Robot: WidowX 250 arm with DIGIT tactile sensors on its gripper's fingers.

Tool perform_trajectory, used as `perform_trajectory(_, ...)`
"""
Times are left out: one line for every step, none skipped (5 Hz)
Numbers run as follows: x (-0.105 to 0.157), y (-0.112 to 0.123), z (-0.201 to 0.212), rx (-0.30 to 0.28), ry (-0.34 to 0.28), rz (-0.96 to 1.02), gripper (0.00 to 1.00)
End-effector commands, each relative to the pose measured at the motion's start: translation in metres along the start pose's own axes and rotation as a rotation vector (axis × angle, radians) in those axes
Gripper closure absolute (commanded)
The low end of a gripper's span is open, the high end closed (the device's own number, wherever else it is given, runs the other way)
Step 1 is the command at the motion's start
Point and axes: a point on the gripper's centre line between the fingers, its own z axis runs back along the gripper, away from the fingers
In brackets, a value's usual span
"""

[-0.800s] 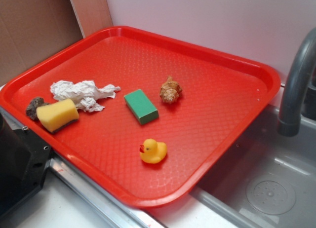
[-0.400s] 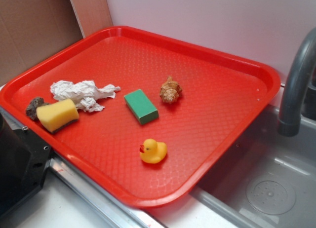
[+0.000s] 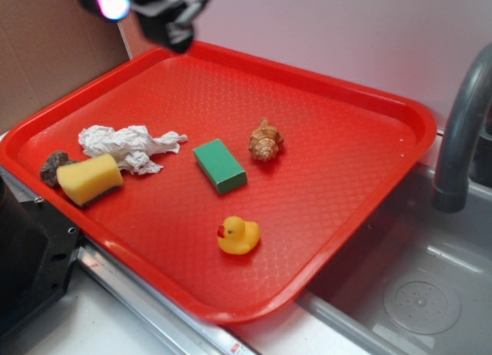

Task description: Grab the shell.

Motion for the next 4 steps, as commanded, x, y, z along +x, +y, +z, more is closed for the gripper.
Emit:
perform_trajectory(0.045,-0.017,-0.054,-0.176,-0.153,0.058,0.0)
perform_trajectory(0.047,-0.021,-0.091,-0.086,-0.097,0.044,0.0)
perform_trajectory(0.048,-0.016,-0.116,-0.061,-0.037,0.087,0.0)
perform_trajectory(0.045,-0.018,-0.132,-0.044,0.023,0.084,0.0)
